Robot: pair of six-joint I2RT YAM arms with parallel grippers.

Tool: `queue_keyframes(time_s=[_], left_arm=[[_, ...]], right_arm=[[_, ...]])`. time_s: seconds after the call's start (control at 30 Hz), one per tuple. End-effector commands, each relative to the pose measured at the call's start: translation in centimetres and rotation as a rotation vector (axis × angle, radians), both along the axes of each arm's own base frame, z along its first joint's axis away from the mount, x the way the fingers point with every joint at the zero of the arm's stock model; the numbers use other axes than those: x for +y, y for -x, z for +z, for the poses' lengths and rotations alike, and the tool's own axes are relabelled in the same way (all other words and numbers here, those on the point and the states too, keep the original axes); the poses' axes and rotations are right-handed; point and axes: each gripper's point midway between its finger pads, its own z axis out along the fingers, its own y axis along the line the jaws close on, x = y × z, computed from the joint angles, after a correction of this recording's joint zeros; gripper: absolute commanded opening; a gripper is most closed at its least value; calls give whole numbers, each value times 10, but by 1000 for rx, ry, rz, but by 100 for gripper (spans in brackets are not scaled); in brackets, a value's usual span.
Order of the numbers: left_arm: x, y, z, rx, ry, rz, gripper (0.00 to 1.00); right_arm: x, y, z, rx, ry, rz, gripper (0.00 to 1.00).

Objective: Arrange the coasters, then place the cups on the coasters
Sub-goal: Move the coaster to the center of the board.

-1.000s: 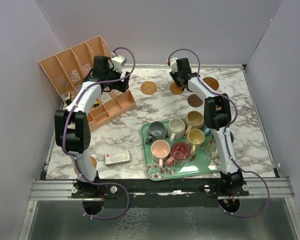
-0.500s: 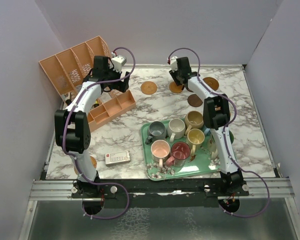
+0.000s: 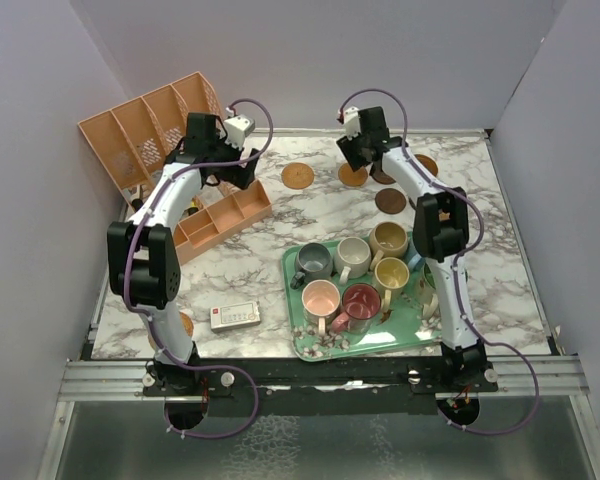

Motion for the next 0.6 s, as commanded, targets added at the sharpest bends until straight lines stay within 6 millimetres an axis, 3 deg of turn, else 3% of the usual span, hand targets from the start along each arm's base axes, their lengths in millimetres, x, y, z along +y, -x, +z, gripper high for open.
queue_keyframes(time_s=[0.0,0.1,0.33,0.53,0.57], left_arm=[[16,24,20,-17,-136,-82,99],[22,52,14,40,-208,-157,99],[47,135,1,206,-339,-240,99],[69,200,-5,352,-437,-294,99],[75,217,-14,414,-457,-308,99]], right_arm=[[9,15,77,-74,-78,55,60],[12,30,93,-68,-100,94,63],[26,83,101,1,-168,250,66],[33,130,92,63,-218,360,66],[32,136,90,76,-221,369,66]])
